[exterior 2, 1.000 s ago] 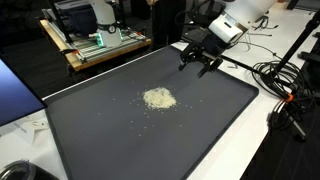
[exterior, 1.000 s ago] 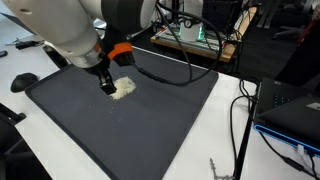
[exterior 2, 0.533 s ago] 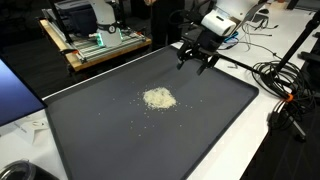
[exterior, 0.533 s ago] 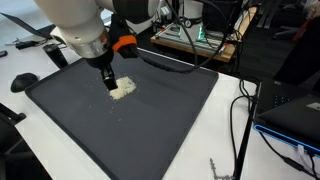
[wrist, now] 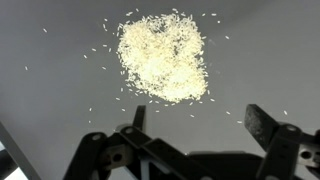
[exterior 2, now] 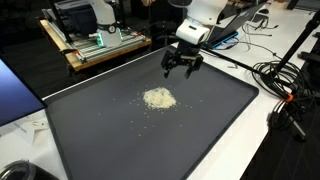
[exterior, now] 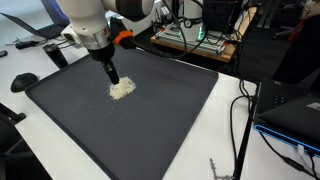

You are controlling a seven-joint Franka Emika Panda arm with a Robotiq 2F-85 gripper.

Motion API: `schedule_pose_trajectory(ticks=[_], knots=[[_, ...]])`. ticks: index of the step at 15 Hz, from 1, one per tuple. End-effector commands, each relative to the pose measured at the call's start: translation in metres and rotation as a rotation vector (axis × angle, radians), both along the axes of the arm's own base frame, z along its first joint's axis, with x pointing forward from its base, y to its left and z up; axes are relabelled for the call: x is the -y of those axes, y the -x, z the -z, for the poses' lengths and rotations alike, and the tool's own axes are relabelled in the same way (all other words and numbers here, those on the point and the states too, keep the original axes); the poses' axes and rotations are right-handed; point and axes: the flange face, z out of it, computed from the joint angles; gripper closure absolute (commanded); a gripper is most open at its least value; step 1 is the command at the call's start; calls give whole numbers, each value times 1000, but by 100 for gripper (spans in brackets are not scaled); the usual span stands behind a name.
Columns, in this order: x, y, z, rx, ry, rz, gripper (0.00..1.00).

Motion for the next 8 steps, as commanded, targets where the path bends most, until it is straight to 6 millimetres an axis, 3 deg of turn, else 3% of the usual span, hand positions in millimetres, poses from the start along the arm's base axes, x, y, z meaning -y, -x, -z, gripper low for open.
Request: schedule_pose_trajectory(ticks=[1,5,8], knots=[[22,48,7,10,-65,-68,0],[44,92,7,59,-107,-157,0],[49,129,-14,113,-116,-247,0]])
